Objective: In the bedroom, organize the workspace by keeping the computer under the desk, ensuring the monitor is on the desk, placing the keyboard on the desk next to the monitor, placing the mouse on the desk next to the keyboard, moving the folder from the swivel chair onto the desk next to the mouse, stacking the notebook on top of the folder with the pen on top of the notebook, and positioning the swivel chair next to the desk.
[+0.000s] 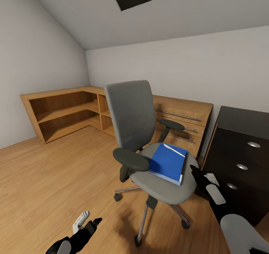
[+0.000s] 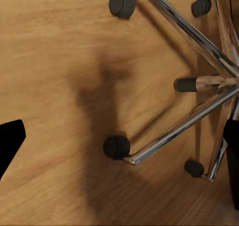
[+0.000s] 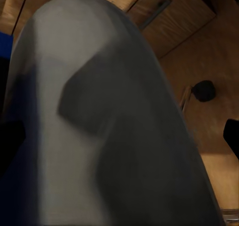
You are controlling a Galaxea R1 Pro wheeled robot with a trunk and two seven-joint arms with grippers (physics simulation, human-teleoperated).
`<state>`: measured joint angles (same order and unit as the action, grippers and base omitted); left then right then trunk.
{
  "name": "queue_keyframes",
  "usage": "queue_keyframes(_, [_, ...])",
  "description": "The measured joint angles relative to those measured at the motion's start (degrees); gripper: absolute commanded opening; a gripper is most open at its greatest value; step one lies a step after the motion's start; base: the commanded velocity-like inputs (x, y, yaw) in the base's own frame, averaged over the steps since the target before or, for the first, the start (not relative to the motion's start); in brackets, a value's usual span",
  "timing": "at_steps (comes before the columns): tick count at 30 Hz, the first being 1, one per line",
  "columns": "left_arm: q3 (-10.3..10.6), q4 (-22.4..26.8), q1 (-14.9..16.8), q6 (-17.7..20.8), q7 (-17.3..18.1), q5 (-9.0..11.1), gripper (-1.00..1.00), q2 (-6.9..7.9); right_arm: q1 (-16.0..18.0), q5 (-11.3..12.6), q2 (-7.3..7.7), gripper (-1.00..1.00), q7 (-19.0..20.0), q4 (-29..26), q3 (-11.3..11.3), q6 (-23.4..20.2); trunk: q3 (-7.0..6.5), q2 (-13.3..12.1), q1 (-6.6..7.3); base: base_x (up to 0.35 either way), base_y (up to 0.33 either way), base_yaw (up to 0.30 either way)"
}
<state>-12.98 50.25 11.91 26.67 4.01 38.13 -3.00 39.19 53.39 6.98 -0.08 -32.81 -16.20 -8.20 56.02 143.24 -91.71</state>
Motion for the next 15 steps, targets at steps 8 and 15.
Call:
queue_keyframes(8, [0.17,0.01,0.00,0.04,0.00,0.01,1.00,0.00,0.00,-0.04,-0.02,1.00,0.00,0.00,-0.01,0.01,0.00,0.00,0.02,0.258,0.131,0.000])
queue_keyframes(15, [0.12,-0.01,0.01,0.03,0.01,0.01,1.00,0.02,-0.01,0.11,-0.02,1.00,0.00,0.01,0.04,0.00,0.00,0.00,-0.01,0.133,0.069,0.000])
